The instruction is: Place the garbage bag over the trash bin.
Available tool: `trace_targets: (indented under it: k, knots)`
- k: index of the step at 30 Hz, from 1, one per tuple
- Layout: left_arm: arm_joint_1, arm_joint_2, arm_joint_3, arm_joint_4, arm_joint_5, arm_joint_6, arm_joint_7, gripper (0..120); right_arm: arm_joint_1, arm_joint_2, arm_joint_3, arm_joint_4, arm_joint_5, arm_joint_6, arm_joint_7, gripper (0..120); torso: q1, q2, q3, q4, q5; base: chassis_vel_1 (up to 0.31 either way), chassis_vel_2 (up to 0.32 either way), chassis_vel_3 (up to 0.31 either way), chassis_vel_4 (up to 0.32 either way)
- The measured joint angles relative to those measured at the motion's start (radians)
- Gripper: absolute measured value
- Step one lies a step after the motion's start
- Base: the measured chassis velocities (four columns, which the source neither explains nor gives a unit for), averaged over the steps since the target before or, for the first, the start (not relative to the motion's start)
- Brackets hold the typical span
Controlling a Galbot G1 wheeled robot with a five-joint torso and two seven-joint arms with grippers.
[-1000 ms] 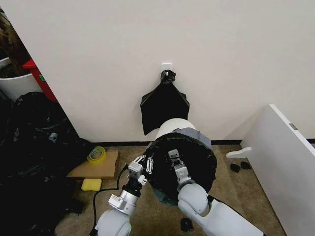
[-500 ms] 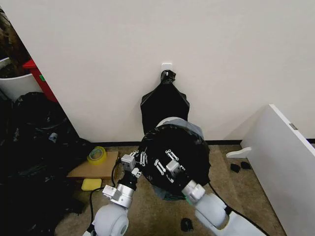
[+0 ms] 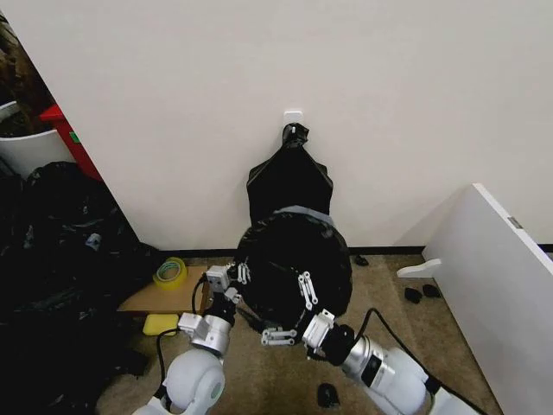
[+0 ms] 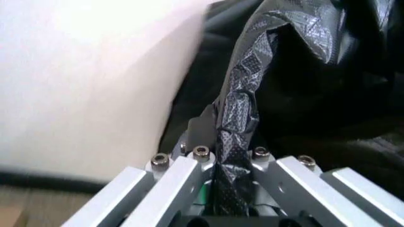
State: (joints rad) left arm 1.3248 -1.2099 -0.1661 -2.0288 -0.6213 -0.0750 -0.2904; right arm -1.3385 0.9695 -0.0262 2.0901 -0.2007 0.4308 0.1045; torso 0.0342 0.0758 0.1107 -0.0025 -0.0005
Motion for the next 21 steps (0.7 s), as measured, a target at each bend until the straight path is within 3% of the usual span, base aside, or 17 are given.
trace_targets:
  k: [6,12,21]
  knots:
    - [0.000,-0.006,-0.046,-0.043,-0.138,0.126,-0.095,0,-0.058,-0.009,-0.012,0.039,-0.014,-0.135,0.200,100,0.000,0.000,0.000,-0.0001,-0.0002,0.000,0.000,0.000,0.000]
    - [-0.025,-0.017,-0.130,-0.060,-0.240,0.237,-0.195,0,-0.062,-0.016,-0.002,-0.010,-0.017,-0.098,0.173,100,0.000,0.000,0.000,-0.0001,-0.0001,0.000,0.000,0.000,0.000]
    - [-0.027,-0.010,-0.187,-0.094,-0.334,0.288,-0.241,0,-0.025,0.008,-0.002,-0.100,-0.002,-0.048,0.111,100,0.000,0.000,0.000,0.0000,-0.0001,0.000,0.000,0.000,0.000]
